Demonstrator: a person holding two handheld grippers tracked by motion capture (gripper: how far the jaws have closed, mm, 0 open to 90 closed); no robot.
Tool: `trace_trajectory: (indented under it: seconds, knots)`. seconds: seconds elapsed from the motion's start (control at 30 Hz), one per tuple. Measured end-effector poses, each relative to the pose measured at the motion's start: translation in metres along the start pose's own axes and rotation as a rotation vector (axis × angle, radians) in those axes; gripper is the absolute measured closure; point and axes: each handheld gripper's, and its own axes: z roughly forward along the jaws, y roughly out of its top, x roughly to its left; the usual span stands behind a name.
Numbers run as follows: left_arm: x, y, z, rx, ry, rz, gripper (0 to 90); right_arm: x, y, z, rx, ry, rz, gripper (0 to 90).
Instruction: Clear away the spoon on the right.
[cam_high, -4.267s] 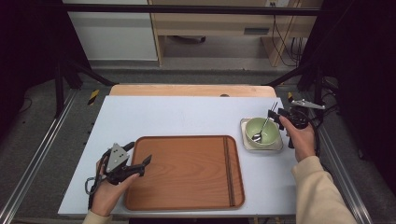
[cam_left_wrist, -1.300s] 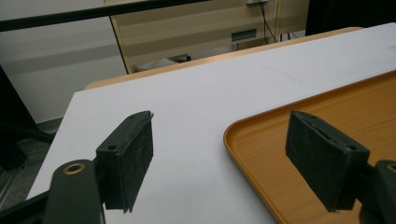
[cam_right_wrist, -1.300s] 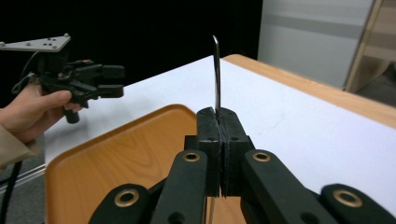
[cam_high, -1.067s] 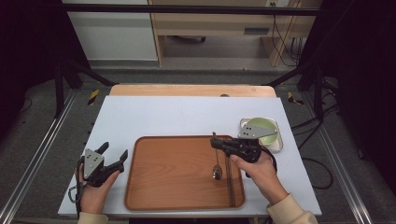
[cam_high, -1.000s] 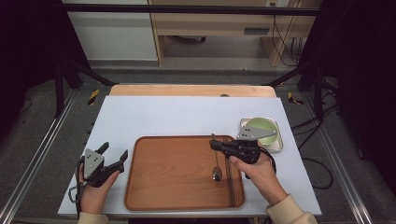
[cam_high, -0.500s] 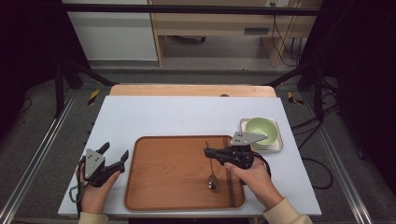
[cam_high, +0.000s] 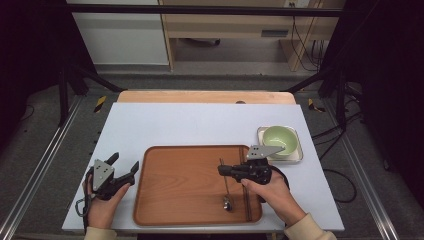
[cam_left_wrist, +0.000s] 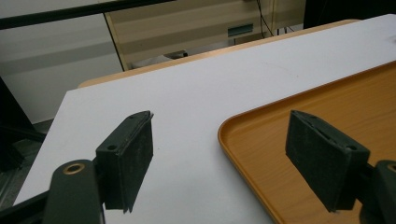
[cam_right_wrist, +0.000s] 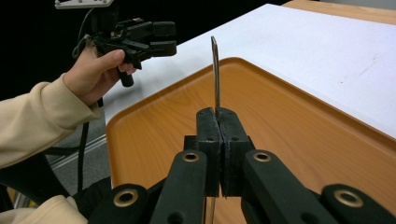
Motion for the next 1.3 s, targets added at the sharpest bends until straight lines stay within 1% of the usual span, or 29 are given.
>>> trace_trajectory:
  seconds: [0.37,0.43,0.63,0.83,0.87,1.13,1.17,1.3]
  knots:
    - [0.000,0.001,-0.001,-0.022,-0.001,-0.008,21.7,-0.009,-0.002,0.005,0.040,-0.007,0.007,86.8]
    - [0.000,0.001,-0.001,-0.025,0.000,-0.007,21.6,-0.011,-0.003,0.007,0.056,-0.020,0.007,85.9]
    - [0.001,0.001,-0.002,-0.028,0.003,-0.007,21.7,-0.017,-0.006,0.012,0.102,-0.032,0.013,83.6]
    - [0.001,0.001,-0.002,-0.029,0.004,-0.008,21.7,-0.022,-0.008,0.016,0.146,-0.064,0.003,80.3]
    - [0.001,0.001,-0.002,-0.029,0.004,-0.009,21.6,-0.022,-0.008,0.016,0.162,-0.076,0.008,79.5]
    - [0.002,0.001,-0.002,-0.030,0.006,-0.009,21.6,-0.029,-0.011,0.019,0.204,-0.113,0.013,77.1]
    - [0.002,0.001,-0.002,-0.029,0.005,-0.008,21.7,-0.030,-0.012,0.019,0.207,-0.114,0.008,76.5]
    - [0.001,0.001,-0.002,-0.030,0.005,-0.007,21.7,-0.033,-0.013,0.022,0.230,-0.135,0.015,72.1]
